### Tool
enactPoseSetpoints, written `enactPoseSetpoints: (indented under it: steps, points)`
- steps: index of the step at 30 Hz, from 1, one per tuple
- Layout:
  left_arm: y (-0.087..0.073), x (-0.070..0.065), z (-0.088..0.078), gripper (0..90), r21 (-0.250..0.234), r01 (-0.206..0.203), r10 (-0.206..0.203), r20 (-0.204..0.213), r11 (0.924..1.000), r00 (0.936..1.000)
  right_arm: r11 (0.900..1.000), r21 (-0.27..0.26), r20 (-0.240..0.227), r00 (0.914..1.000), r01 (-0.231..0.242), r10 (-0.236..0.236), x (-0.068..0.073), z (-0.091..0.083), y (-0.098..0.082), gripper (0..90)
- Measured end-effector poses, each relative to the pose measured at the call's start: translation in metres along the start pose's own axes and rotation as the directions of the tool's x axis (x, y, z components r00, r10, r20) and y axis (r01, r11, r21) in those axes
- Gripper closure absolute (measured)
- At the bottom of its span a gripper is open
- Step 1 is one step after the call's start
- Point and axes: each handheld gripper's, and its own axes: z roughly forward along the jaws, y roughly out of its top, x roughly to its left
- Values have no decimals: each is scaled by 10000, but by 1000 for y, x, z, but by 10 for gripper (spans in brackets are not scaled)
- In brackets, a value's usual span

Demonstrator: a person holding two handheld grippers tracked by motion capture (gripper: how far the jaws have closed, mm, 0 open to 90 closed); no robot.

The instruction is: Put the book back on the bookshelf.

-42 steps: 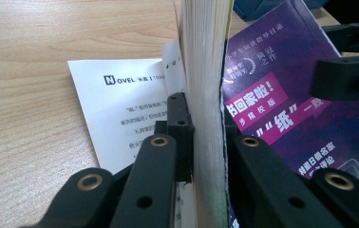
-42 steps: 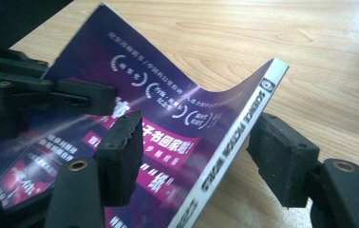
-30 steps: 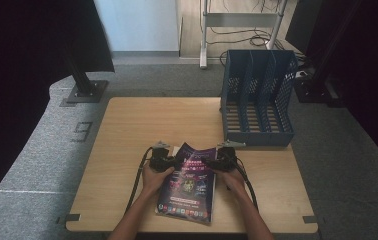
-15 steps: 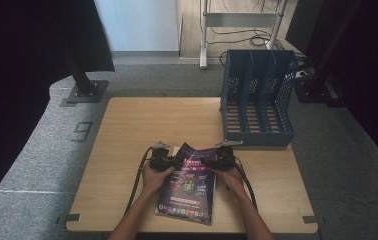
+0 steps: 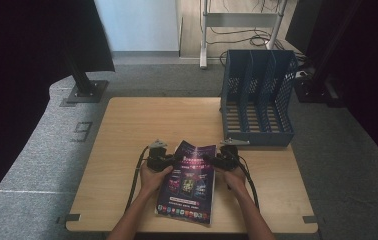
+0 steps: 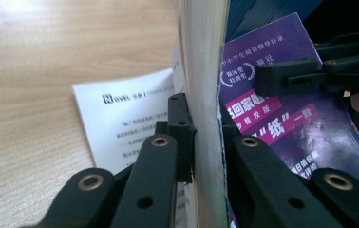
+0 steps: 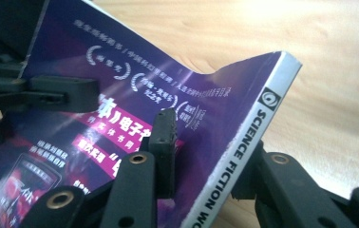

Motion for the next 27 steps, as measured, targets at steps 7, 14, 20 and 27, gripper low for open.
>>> enactPoseSetpoints:
  steps: [7,14,20,27]
  points:
    - [11,-6,-13,845,-499,-141,150,180,9987,9997,9944,-841,120,9980,636,-628,15,-19,8,703]
    - [19,-12,-25,846,-1092,-213,252,344,9938,9991,9820,-1437,250,9924,1229,-1205,27,-33,14,709]
    - [25,-17,-32,846,-1330,-417,465,333,9902,9984,9686,-1867,338,9865,1639,-1604,34,-42,18,716]
    - [32,-24,-38,848,-1708,-637,696,290,9832,9972,9542,-2294,388,9814,1920,-1881,42,-54,24,730]
